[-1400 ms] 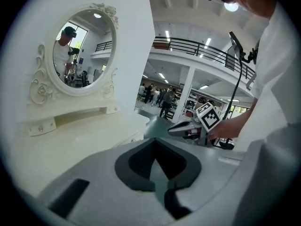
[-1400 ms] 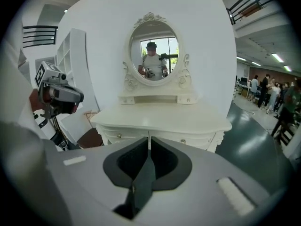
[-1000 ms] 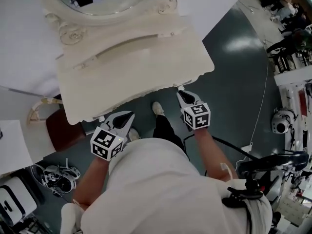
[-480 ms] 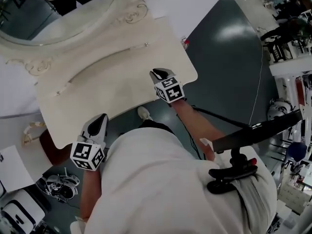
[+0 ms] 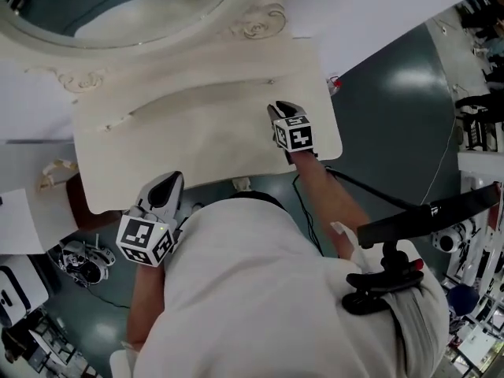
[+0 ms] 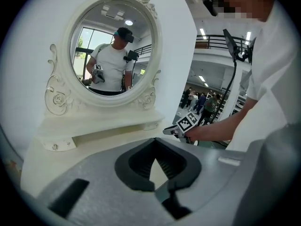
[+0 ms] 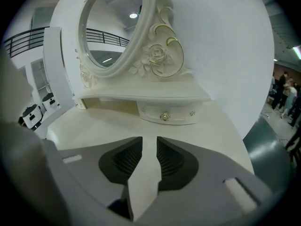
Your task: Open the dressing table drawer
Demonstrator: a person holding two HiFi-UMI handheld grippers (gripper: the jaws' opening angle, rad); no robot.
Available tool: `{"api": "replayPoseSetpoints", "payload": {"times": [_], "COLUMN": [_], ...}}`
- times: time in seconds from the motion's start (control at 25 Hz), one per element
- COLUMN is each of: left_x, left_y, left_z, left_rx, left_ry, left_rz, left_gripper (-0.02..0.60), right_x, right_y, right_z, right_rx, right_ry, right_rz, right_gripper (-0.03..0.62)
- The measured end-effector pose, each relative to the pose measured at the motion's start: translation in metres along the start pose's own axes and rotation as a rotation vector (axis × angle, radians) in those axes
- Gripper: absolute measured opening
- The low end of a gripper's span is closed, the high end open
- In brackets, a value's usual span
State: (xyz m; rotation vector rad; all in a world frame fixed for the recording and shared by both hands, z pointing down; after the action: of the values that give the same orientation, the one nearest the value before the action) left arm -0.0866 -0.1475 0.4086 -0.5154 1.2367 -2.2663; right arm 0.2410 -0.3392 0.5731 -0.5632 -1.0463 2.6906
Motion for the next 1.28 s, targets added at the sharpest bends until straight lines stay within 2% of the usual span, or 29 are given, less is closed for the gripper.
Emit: {"api": "replayPoseSetpoints", "payload": {"times": [0.52,0.72,0.88,1.28], "left_x": [0.004,0.004,0.003,0.007], "left_y": [-0.002,-0.002,-0.002,0.0], "left_z": [-0.006,-0.007,-0.004,-0.004], "left_rx": [0.031,0.048,0.055,0.059], "left_ry": [0.101,0.113,0.11,0.093], "left_rz": [-0.037,-0.045,-0.047,-0.035], "left_gripper": [0.003,0.003,0.003,0.003], "right_x": [-0.021,-0.023,-0.024,-0.021], "right_y": [0.034,0.044,0.044,0.043], "right_z": [0.051,0.059,0.061,0.059], "right_rx": [-0.037,-0.051,-0.059,-0.059], "right_ry": [-0.024,-0.016,-0.019,-0.024], "right_rz": [0.047,0.058,0.061,0.049], "right_gripper": [0.152,0.147,0.104,0.098]}}
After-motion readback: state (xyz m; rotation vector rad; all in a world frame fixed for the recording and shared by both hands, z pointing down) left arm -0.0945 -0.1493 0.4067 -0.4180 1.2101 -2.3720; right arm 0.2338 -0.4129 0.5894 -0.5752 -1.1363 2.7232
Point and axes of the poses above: the fingertips, and each gripper's own axes: z forward along the fingers, x to its left, y out of its top, the point moved 10 cm from there along -z, backward along the fingers, and after that the axes turned 12 degrees about z, right-handed, at the moved point
